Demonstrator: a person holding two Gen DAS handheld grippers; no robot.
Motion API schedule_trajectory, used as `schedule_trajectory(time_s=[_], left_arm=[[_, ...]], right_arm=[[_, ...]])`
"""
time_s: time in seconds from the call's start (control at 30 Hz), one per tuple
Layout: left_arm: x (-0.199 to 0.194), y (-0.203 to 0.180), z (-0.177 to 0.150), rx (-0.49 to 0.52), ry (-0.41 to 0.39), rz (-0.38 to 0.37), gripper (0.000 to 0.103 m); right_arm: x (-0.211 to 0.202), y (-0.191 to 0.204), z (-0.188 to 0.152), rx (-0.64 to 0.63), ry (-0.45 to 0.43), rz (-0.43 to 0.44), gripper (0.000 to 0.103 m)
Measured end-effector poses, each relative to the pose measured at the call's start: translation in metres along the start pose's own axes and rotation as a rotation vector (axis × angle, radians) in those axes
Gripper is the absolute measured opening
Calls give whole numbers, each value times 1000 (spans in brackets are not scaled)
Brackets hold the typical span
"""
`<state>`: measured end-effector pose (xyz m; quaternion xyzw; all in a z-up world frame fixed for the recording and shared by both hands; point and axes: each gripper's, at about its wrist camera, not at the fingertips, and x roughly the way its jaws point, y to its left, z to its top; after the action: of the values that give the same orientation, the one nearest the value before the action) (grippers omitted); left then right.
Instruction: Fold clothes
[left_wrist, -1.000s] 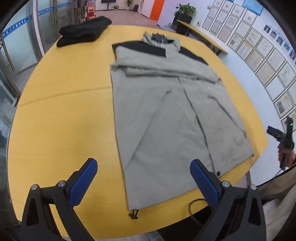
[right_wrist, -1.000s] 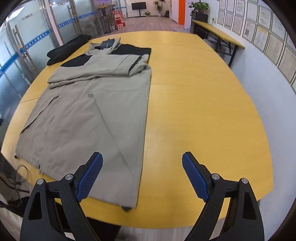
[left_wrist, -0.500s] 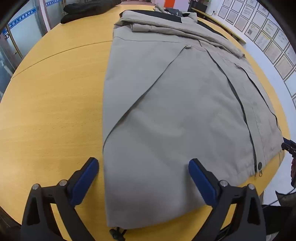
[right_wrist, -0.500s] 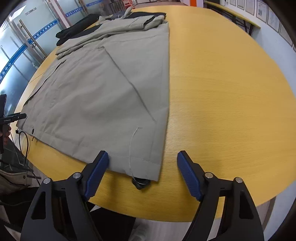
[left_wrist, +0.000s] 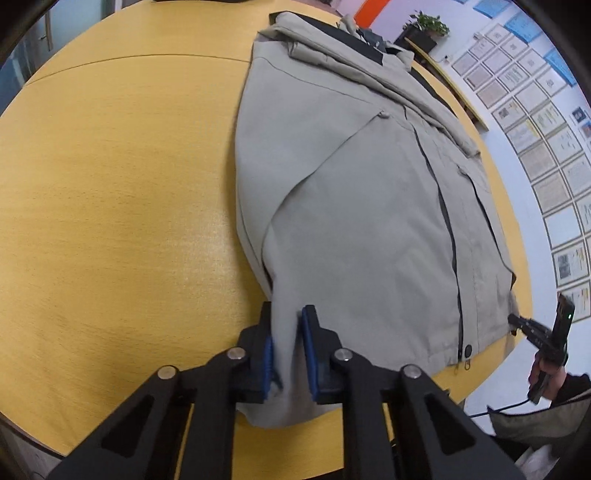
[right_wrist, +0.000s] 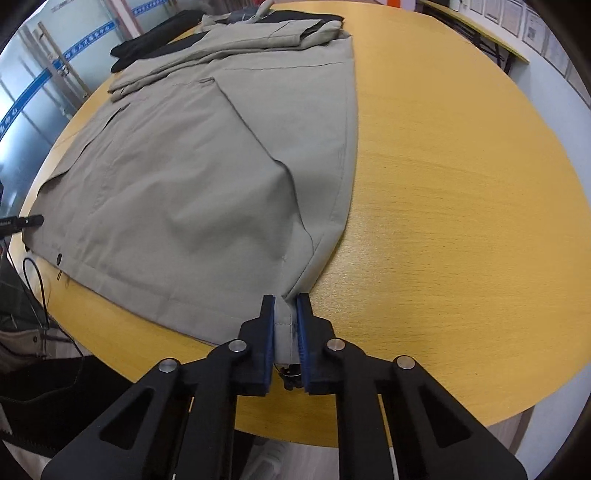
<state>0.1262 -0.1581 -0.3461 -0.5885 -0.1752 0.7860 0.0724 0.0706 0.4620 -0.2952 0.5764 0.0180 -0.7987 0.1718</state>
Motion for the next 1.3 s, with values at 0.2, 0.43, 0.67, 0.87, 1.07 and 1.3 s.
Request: schedule_trajectory(time_s=[0.2,0.43,0.67,0.87,1.07,1.3], left_arm=[[-27,15,-17,-45,92,-7,3],[-90,7,-2,-171,51,-97,2],[-132,-18,90,-265,-96,-245,2],[-126,-26,199,-275,-192,-312,2],[-101,-4,302,-284,-252,-388,2],[-46,18,404,-267,-263,-415,3]], right_arm=[[-24,-10,-1,22,44,166,5],[-89,2,43,-51,-119,278,4],[-122,11,149,-150,-361,315,4],[-109,-5,241,-118,-454,254,4],[-94,-21,333,-85,-543,190,4],[-39,-42,430,-52,-533,103,4]])
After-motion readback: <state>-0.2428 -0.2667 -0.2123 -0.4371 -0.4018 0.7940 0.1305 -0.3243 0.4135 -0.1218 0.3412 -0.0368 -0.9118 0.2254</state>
